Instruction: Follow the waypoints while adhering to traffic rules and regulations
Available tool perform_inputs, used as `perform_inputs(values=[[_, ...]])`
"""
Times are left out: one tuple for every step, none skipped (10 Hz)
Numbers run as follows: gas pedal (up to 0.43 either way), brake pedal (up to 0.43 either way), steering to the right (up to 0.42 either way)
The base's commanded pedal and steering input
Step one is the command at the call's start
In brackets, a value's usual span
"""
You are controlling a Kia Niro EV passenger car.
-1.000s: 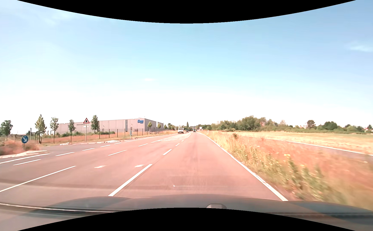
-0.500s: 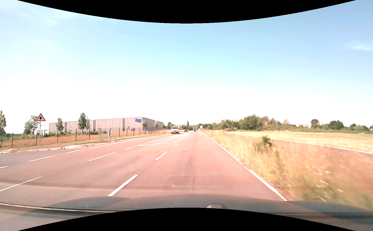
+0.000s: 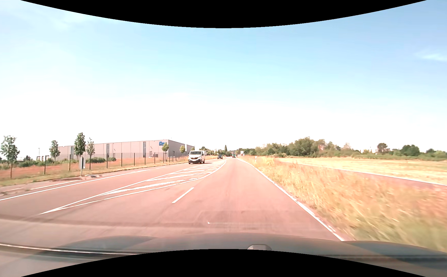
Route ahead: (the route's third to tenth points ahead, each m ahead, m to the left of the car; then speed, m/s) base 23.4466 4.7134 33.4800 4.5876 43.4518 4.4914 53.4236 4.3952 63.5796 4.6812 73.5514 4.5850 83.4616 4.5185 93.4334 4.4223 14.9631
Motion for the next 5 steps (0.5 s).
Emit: perform_inputs(values=[[0.028,0.0,-0.006],[0.028,0.0,-0.007],[0.039,0.0,-0.009],[0.039,0.0,-0.01],[0.047,0.0,-0.01]])
